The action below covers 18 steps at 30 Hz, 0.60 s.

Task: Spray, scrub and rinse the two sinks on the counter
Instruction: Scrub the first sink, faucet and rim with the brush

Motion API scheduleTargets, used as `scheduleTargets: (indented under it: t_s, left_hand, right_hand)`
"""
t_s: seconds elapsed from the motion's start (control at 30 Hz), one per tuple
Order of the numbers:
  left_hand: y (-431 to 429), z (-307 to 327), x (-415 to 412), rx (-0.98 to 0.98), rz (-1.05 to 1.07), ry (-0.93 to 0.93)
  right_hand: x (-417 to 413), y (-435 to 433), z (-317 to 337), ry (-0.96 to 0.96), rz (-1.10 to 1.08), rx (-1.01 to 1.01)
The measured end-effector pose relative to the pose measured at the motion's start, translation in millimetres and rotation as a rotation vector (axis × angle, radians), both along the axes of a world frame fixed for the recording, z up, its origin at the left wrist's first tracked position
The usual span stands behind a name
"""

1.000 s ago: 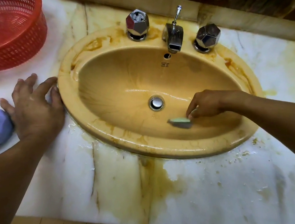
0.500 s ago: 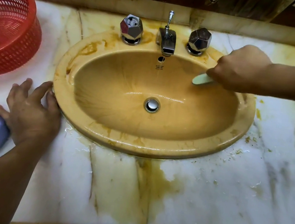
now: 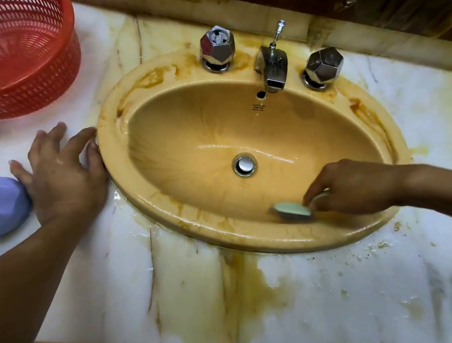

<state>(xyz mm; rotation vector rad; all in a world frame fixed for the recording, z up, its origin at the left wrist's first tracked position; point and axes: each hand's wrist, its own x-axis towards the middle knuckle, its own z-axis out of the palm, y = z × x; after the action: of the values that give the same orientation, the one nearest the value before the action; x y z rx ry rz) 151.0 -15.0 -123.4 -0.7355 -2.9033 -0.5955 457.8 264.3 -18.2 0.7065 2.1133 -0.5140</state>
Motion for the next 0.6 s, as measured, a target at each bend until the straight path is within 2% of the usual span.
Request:
scheduleTargets:
  t_s: [0.07, 0.2, 0.23, 0.27, 0.37, 0.4, 0.5, 0.53, 0.6]
  left_hand:
    - [1, 1, 0, -0.001, 0.004, -0.008]
    - [2, 2, 1, 0.014, 0.007, -0.016]
    - [2, 2, 1, 0.019, 0.009, -0.019]
    - [2, 2, 1, 0.021, 0.012, -0.021]
    - [2, 1, 0, 0.016, 0.015, -0.026]
    - [2, 1, 0, 0.017, 0.014, -0.028]
    - [3, 3, 2, 0.027, 0.019, -0.031]
    - [3, 3, 2, 0.029, 0.021, -0.030]
    - [3, 4, 2, 0.031, 0.021, -0.029]
  right_hand:
    - [-12, -11, -18, 0.049, 0.046, 0.011]
    - [-26, -13, -61, 0.108, 0.289, 0.541]
    - [-29, -11, -66, 0.122, 0.259, 0.545]
    - [-31, -8, -71, 0.149, 0.188, 0.463]
    - [-31, 1, -69, 0.158, 0.071, 0.075]
    - [-29, 5, -69, 0.143, 0.071, 0.099]
    - [-21, 22, -77, 0.168, 0.177, 0.531]
    - [-20, 25, -79, 0.176, 0.178, 0.581]
    - [-23, 25, -78, 0.180, 0.125, 0.468]
